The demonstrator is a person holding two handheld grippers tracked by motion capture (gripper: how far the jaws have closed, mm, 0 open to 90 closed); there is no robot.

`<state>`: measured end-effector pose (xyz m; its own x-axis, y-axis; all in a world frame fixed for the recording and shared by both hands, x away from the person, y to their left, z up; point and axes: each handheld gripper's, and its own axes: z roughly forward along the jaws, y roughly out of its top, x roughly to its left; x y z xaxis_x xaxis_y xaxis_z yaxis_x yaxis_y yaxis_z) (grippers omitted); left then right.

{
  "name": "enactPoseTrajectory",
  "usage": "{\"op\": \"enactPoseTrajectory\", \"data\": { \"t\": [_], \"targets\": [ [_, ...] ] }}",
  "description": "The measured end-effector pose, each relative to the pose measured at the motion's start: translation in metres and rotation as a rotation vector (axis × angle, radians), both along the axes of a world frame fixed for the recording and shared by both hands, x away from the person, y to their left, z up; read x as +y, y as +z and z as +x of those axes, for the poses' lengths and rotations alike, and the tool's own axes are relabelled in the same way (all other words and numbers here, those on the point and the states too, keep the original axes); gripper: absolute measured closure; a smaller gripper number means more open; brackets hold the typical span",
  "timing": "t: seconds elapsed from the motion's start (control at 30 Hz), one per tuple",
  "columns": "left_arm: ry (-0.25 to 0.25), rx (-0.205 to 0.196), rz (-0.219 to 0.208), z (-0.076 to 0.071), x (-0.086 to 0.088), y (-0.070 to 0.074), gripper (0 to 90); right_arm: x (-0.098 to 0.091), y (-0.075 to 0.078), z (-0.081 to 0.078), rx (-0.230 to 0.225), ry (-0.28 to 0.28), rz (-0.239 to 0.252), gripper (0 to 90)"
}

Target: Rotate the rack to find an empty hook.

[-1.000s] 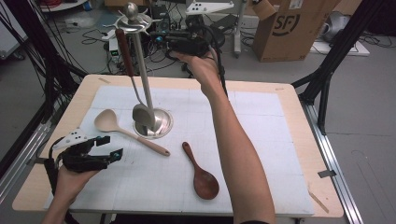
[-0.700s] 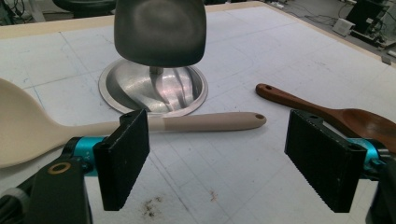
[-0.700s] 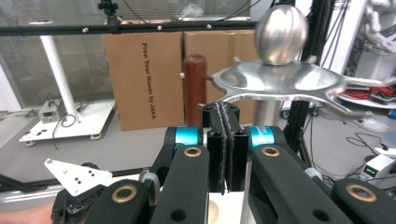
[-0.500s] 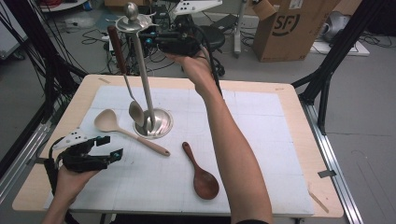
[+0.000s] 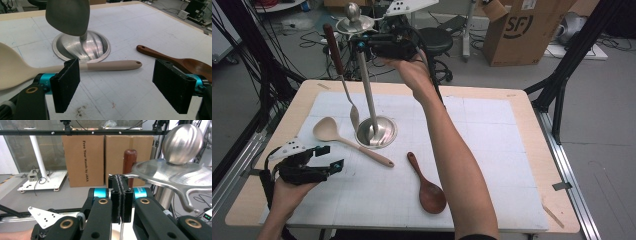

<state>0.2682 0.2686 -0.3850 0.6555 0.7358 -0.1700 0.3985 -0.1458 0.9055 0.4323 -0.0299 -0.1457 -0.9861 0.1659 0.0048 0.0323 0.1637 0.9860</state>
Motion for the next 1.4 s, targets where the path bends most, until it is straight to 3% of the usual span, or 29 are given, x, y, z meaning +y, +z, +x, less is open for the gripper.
{"op": "enactPoseTrajectory", "data": {
  "t": [0.3, 0.73, 1.4],
  "targets": [
    [0.0, -0.001, -0.002, 0.0, 0.0, 0.0, 22.7, -0.001, 0.0, 0.0, 0.004, 0.016, -0.015, 89.5],
    [0.001, -0.003, -0.002, -0.001, 0.0, 0.0, 22.6, -0.018, -0.001, 0.003, 0.003, 0.013, -0.011, 89.5],
    [-0.004, -0.003, 0.011, 0.0, -0.001, -0.001, 22.7, -0.061, 0.002, 0.018, 0.014, -0.076, 0.027, 89.5]
  ]
}}
